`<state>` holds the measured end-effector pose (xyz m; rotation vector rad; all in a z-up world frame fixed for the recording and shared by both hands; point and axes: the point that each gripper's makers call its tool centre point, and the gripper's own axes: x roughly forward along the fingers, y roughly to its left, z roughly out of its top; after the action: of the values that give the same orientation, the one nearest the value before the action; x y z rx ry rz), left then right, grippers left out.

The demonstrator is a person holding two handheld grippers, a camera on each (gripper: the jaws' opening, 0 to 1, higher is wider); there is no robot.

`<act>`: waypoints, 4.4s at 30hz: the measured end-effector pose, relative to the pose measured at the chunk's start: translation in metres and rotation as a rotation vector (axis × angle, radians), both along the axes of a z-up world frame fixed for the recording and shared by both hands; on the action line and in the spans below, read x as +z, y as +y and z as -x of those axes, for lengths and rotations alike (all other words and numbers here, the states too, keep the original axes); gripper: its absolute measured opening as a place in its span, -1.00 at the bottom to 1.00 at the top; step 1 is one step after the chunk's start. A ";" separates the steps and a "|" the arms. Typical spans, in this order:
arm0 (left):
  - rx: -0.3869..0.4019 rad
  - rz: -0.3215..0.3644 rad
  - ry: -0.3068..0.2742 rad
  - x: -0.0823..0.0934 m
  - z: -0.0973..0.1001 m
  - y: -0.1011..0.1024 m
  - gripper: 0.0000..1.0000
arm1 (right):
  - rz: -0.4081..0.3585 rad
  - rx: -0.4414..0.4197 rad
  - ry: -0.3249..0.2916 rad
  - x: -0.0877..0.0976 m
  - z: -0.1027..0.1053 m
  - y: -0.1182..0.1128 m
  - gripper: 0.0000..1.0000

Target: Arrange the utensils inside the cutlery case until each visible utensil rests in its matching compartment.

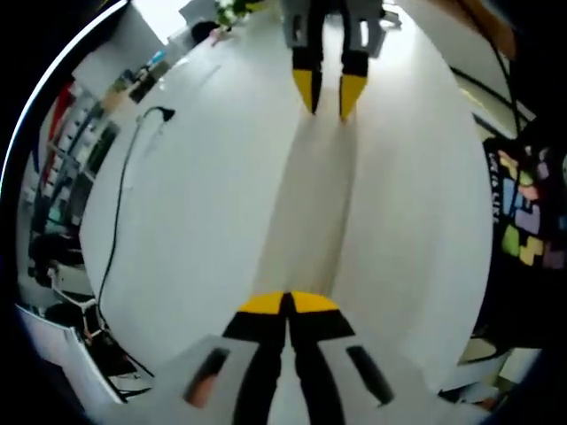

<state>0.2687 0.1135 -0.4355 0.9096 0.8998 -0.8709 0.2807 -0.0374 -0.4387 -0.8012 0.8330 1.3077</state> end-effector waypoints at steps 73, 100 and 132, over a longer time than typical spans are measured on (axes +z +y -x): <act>-0.101 -0.083 0.186 -0.006 0.005 -0.048 -1.00 | -0.193 -0.057 -0.047 0.000 0.004 0.031 -1.00; -0.055 0.003 0.216 -0.003 0.000 -0.045 -0.80 | -0.303 -0.014 -0.069 0.013 0.002 0.016 -0.65; -0.184 -0.031 0.241 -0.028 0.002 -0.029 -0.04 | 0.146 0.177 -0.159 -0.009 0.003 -0.004 0.26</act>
<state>0.2665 0.0846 -0.4635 0.9379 1.0503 -1.1449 0.2772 -0.0415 -0.4477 -1.1009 0.7496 1.3285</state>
